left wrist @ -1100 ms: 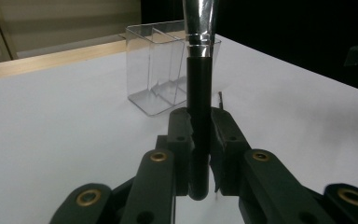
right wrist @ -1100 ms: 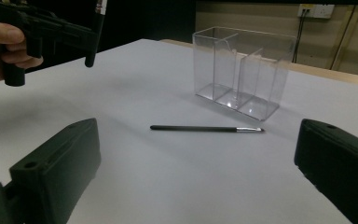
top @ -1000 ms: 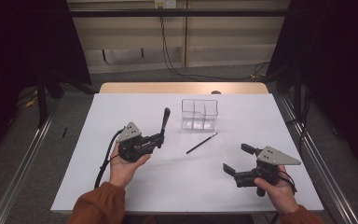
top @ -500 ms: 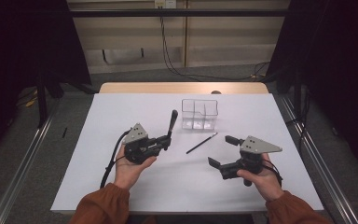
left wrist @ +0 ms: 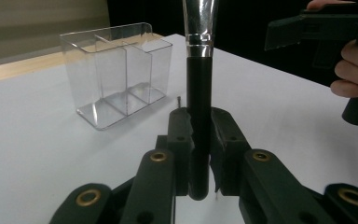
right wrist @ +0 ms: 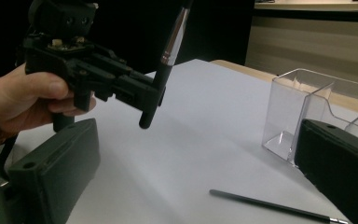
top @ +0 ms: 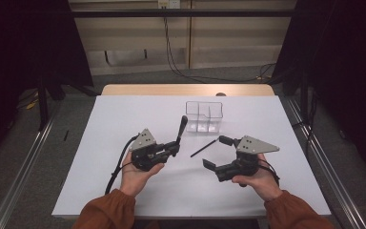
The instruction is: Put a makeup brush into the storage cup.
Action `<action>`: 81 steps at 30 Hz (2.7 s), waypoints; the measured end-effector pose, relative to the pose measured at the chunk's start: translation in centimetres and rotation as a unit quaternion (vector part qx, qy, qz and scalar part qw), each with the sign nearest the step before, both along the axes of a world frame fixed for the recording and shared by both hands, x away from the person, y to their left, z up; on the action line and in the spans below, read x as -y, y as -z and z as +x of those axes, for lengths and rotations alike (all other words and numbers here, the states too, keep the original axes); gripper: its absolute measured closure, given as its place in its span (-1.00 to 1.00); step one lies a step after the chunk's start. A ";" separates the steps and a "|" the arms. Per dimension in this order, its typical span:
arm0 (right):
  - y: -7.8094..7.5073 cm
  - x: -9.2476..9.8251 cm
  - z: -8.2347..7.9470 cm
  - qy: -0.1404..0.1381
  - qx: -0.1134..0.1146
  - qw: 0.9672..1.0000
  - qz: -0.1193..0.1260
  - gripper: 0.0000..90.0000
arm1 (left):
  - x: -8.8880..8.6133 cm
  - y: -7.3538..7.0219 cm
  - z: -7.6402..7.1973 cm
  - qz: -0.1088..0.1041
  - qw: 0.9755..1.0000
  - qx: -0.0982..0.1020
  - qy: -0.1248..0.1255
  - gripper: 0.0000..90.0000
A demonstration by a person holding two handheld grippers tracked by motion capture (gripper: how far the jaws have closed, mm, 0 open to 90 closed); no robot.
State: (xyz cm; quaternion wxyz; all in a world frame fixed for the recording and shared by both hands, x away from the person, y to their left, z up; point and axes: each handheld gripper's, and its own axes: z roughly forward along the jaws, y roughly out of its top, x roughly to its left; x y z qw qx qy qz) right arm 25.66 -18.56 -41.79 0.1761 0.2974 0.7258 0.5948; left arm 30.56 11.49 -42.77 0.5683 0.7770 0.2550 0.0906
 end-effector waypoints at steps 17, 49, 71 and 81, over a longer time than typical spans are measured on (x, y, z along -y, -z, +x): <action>-1.0 -1.8 1.8 -0.004 0.003 1.000 0.001 -0.99 | 3.1 -0.1 -0.2 0.002 1.000 0.002 0.015 0.77; -0.4 -1.6 3.6 -0.011 -0.036 0.999 0.026 0.33 | 5.2 1.0 -0.8 0.014 0.999 -0.009 0.043 0.77; -0.5 -1.4 3.6 -0.052 -0.059 0.996 0.043 0.78 | 5.6 1.6 -0.8 0.001 0.998 -0.010 0.057 0.72; -0.7 -1.2 3.6 -0.054 -0.058 0.996 0.045 0.78 | 5.6 1.5 -0.9 -0.004 0.998 -0.017 0.060 0.50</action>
